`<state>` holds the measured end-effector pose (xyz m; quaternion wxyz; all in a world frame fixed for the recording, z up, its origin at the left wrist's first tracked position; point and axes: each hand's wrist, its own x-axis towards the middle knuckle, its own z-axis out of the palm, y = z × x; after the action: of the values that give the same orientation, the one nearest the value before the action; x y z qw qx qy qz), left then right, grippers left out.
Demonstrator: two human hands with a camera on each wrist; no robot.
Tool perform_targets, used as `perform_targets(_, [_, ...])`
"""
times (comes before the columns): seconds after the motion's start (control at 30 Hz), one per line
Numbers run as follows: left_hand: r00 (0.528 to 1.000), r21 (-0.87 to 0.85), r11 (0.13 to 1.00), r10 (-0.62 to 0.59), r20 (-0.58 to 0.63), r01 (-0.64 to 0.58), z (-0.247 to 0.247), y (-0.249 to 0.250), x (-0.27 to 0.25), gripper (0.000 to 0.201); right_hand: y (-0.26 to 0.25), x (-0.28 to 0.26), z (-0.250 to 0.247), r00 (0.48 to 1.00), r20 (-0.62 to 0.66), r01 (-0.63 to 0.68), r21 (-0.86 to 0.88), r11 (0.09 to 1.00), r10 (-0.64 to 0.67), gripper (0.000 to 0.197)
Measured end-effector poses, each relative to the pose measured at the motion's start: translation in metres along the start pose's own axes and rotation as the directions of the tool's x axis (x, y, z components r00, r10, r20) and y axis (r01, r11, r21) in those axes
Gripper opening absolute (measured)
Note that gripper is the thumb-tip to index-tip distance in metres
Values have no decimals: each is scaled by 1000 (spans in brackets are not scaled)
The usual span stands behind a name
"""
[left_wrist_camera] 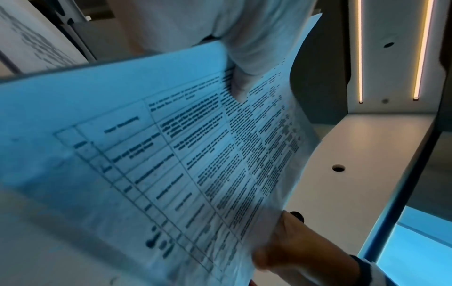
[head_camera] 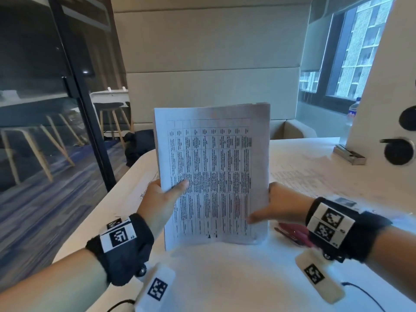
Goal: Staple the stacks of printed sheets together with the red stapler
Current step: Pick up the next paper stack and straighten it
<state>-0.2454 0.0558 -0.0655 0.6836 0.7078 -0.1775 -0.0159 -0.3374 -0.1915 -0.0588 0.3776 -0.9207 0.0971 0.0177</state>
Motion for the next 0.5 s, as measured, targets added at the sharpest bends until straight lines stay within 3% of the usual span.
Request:
perform_targets(0.07, [1000,38,999,8,6,-9,-3,-1,4,17,-1,-9,-14,996,45,-48,-380,924,70,84])
perform_targets(0.13, [1000,35,999,15,17,-16,-6,-2,7,8,2,-16,-22,982,26,-117,-687,717,185,78])
perform_targets(0.2, [999,25,1000,15,30,-15,-5,-1,6,14,8,-20,-21,963,30,-133,-812,568,267,60])
perform_targets(0.23, [999,16,1000,15,39,-15,-5,1,5,16,12,-21,-20,955,40,-134,-824,550,293,51])
perform_targets(0.33, [1000,-12,1000,-17,13,17,-6,-2,4,14,23,-18,-20,955,47,-148,-782,606,294,31])
perform_targets(0.4, [999,-15,999,-36,10,36,-6,-4,4,12,19,-15,-25,967,24,-171,-679,714,255,21])
perform_targets(0.5, [999,-10,999,-53,-11,53,-7,-2,2,42,-6,-7,-40,970,-182,-200,-227,953,160,27])
